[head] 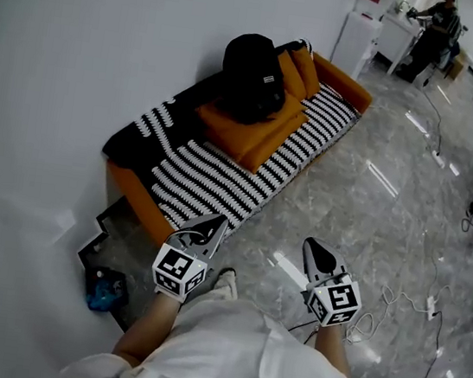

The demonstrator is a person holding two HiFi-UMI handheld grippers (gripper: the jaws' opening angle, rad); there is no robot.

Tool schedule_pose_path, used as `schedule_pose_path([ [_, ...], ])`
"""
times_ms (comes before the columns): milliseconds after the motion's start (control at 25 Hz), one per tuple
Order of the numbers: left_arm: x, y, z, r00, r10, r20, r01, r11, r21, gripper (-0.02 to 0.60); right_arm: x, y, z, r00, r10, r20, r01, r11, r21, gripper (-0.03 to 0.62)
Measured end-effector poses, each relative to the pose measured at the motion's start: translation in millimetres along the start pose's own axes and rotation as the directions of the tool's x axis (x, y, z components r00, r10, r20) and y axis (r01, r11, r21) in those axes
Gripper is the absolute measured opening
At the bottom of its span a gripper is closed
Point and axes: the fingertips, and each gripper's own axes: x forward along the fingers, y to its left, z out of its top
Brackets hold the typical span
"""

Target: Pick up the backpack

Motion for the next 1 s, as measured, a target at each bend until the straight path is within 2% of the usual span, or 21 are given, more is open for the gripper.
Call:
schedule_pose_path([
  [320, 36.4, 54.2, 13.4, 0.999, -0.037, 0.021, 0.037, 0.999, -0.012, 0.028, 65.5, -12.1, 33.3, 1.0, -0.008, 0.015, 0.008, 1.0, -0.005, 0.02],
  [680, 58.2, 85.8, 8.7, 0.998, -0.055, -0.001, 0.055, 0.998, -0.036, 0.028, 108.4, -19.3, 26.6, 1.0, -0.003, -0.027, 0.004, 1.0, 0.018, 0.02],
  [1000, 101.6, 115.1, 6.9, 0.999, -0.032, -0.023, 0.031, 0.998, -0.054, 0.028, 157.9, -54.2, 27.4, 0.998, 0.029, -0.061, -0.028, 0.999, 0.016, 0.02],
])
